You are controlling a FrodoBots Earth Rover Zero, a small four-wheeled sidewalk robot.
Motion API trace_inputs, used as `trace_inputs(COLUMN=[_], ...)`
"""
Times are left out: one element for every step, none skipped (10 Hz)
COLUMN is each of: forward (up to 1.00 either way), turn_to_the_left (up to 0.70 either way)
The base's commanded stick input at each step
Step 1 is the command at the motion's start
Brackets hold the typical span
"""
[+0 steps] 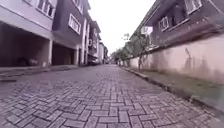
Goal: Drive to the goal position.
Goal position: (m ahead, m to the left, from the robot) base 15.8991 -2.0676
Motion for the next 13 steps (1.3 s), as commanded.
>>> trace_inputs(forward=[0.69,0.69,0.69,0.69,0.69,0.69,0.69,0.69,0.69,0.69,0.69,0.69,0.69], turn_to_the_left=[0.03,0.03,0.03,0.03,0.03,0.03,0.03,0.03,0.03,0.03,0.03,0.03,0.03])
